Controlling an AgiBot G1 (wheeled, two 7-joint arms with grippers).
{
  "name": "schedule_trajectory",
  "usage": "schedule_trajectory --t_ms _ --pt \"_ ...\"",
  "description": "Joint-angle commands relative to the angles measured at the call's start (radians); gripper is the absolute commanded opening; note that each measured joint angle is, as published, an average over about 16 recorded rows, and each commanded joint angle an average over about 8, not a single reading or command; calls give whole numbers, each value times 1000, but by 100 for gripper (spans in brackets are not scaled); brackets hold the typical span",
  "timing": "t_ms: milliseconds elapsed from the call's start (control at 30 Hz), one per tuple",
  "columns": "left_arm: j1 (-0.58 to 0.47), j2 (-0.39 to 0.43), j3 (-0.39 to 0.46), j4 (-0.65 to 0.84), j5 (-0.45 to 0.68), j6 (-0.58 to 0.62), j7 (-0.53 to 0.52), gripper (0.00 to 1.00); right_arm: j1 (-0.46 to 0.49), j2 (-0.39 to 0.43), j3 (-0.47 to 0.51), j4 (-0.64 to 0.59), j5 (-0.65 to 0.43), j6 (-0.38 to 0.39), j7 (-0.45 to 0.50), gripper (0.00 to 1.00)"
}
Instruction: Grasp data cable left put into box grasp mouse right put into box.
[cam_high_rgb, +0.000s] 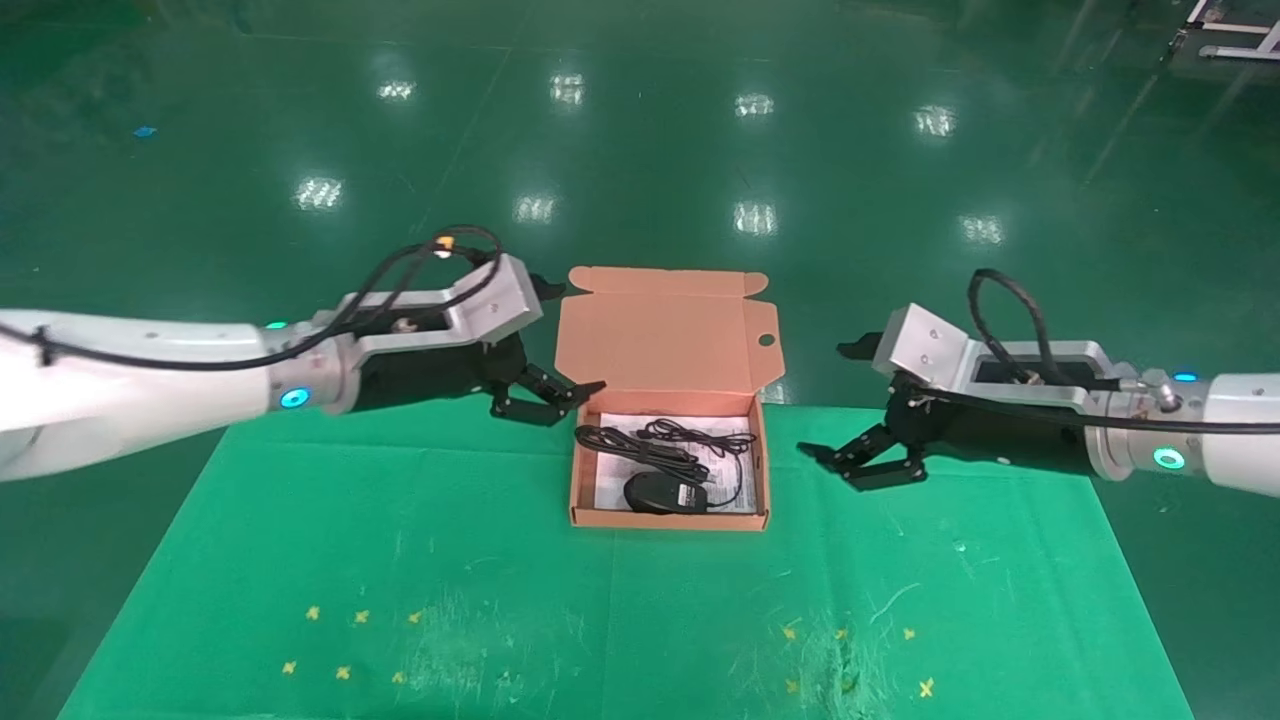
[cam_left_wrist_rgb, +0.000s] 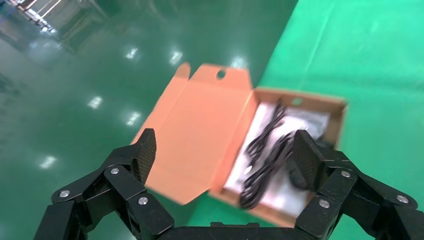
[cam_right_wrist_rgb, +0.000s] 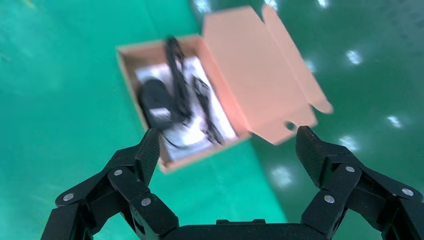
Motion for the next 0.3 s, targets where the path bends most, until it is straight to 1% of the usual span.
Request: schedule_trajectory --t_ms 33,200,300 --pt "23 -23 -26 -26 -27 30 -15 100 -23 8 29 16 27 -26 5 100" --pt "80 -80 -89 -92 -94 106 -53 100 -79 28 102 57 92 -91 19 100" --pt "97 -97 -108 -112 -114 129 -65 100 -96 34 124 70 112 -111 22 100"
